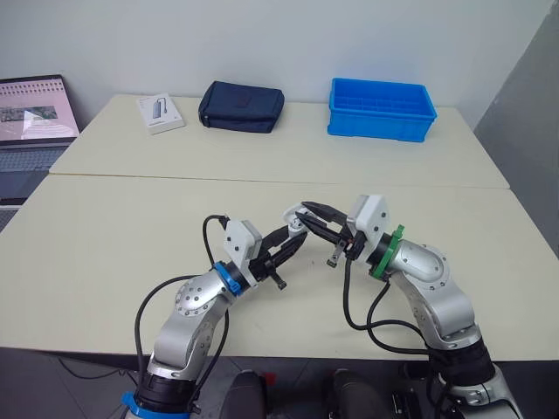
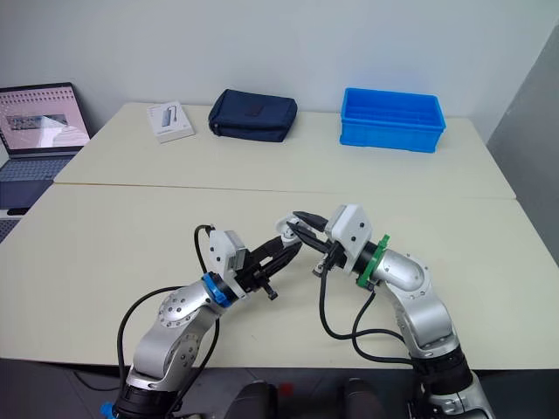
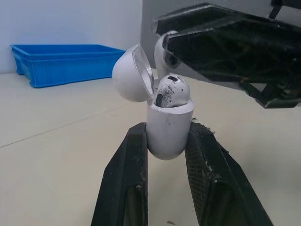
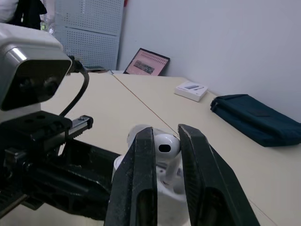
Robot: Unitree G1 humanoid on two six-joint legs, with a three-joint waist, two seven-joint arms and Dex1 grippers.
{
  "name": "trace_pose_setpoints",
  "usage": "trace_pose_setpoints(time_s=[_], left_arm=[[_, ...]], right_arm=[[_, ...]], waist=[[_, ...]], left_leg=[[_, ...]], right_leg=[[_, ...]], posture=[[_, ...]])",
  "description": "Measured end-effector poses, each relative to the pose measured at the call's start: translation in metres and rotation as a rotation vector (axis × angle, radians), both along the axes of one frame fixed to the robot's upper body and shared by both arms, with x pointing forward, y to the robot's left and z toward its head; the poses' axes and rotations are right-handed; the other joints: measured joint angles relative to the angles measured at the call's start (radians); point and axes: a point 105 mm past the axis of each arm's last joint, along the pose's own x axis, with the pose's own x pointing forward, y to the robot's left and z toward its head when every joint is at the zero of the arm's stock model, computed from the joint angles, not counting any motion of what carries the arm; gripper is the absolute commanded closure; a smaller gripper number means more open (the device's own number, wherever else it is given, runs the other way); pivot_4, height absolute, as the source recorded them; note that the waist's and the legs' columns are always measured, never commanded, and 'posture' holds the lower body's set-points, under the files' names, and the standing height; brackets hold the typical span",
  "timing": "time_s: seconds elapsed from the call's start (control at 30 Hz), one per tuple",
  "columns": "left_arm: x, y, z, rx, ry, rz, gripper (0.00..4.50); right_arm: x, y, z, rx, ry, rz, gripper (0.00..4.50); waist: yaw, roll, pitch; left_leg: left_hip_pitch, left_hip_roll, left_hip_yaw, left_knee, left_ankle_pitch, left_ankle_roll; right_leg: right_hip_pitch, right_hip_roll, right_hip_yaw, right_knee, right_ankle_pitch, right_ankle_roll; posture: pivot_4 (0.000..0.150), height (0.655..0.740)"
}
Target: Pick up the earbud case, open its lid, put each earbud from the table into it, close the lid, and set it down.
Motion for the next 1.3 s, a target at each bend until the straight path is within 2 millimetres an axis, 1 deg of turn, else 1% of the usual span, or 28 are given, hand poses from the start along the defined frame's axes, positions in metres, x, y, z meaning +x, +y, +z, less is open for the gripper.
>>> trace_pose_setpoints(time_s=[0.17,0.5,0.57,0.6,0.63,0.7,0.73,0.83,0.9,1.03,1.1,1.17,1.27,1.3], left_arm=[[0.0,0.0,-0.001,0.001,0.007,-0.002,3.77],[-0.001,0.0,-0.004,0.003,0.021,-0.003,3.77],[-0.001,0.0,-0.004,0.004,0.023,-0.002,3.77],[-0.001,0.0,-0.004,0.003,0.022,0.001,3.77],[0.0,0.001,-0.004,0.003,0.022,0.006,3.77],[0.0,0.002,-0.003,0.002,0.02,0.009,3.77],[0.0,0.002,-0.003,0.0,0.02,0.007,3.77],[0.0,0.001,-0.002,-0.008,0.019,-0.002,3.77],[0.0,0.0,0.0,-0.008,0.014,-0.011,3.77],[-0.002,-0.003,0.001,0.003,0.028,-0.074,3.77],[-0.005,-0.004,0.0,0.013,0.047,-0.129,3.77],[-0.009,-0.008,-0.002,0.024,0.062,-0.202,3.77],[-0.016,-0.02,-0.001,0.043,0.069,-0.329,3.77],[-0.018,-0.023,-0.001,0.049,0.068,-0.356,3.77]], right_arm=[[0.004,-0.003,-0.005,-0.012,-0.012,-0.034,4.16],[0.001,-0.003,-0.012,-0.013,-0.016,-0.037,4.16],[0.001,-0.005,-0.015,-0.005,0.005,-0.038,3.41],[0.001,-0.006,-0.017,-0.003,0.018,-0.04,3.15],[0.0,-0.007,-0.019,-0.004,0.024,-0.043,2.73],[-0.001,-0.008,-0.02,-0.013,0.031,-0.042,2.1],[-0.002,-0.008,-0.019,-0.017,0.033,-0.042,2.05],[-0.005,-0.011,-0.014,-0.018,0.038,-0.039,2.05],[-0.009,-0.02,-0.003,-0.021,0.026,-0.047,2.05],[-0.017,-0.049,0.021,-0.06,0.002,-0.08,2.05],[-0.014,-0.065,0.028,-0.121,0.004,-0.115,2.05],[-0.008,-0.079,0.034,-0.176,0.018,-0.138,2.05],[0.002,-0.091,0.038,-0.264,0.056,-0.105,2.65],[0.004,-0.093,0.038,-0.286,0.067,-0.091,2.98]], waist=[[0.0,0.0,0.0],[0.0,0.0,0.0],[0.0,0.0,0.0],[0.0,0.0,0.0],[0.0,0.0,0.0],[0.0,0.0,0.0],[0.0,0.0,0.0],[0.0,0.0,0.0],[0.001,0.0,0.0],[0.002,0.0,0.0],[0.001,0.0,0.0],[0.001,0.0,0.0],[-0.001,0.0,0.0],[-0.001,0.0,0.0]], left_leg=[[0.0,0.0,0.0,0.0,0.0,0.0],[0.0,0.0,0.0,0.0,0.0,0.0],[0.0,0.0,0.0,0.0,0.0,0.0],[0.0,0.0,0.0,0.0,0.0,0.0],[0.0,0.0,0.0,0.0,0.0,0.0],[0.0,0.0,0.0,0.0,0.0,0.0],[0.0,0.0,0.0,0.0,0.0,0.0],[0.0,0.0,0.0,0.0,0.0,0.0],[0.0,0.0,0.0,0.0,0.0,0.0],[-0.001,0.0,0.0,0.0,0.0,0.0],[0.0,0.0,0.0,0.0,0.0,0.0],[0.0,0.0,0.0,0.0,0.0,0.0],[0.0,0.0,0.0,0.0,0.0,0.0],[0.0,0.0,0.0,0.0,0.0,0.0]], right_leg=[[0.0,0.0,0.0,0.0,0.0,0.0],[0.0,0.0,0.0,0.0,0.0,0.0],[0.0,0.0,0.0,0.0,0.0,0.0],[0.0,0.0,0.0,0.0,0.0,0.0],[0.0,0.0,0.0,0.0,0.0,0.0],[0.0,0.0,0.0,0.0,0.0,0.0],[0.0,0.0,0.0,0.0,0.0,0.0],[0.0,0.0,0.0,0.0,0.0,0.0],[0.0,0.0,0.0,-0.001,0.0,0.0],[0.0,-0.001,0.0,-0.001,0.0,0.0],[0.0,-0.001,0.0,-0.001,0.0,0.0],[0.0,0.0,0.0,-0.001,0.0,-0.001],[0.0,0.0,0.0,-0.001,0.0,-0.001],[0.0,0.0,0.0,-0.001,-0.001,-0.002]], posture=[[0.15,0.7267],[0.15,0.7267],[0.15,0.7267],[0.15,0.7267],[0.15,0.7267],[0.15,0.7267],[0.15,0.7267],[0.15,0.7267],[0.15,0.7267],[0.15,0.7267],[0.15,0.7267],[0.15,0.7267],[0.15,0.7267],[0.15,0.7267]])
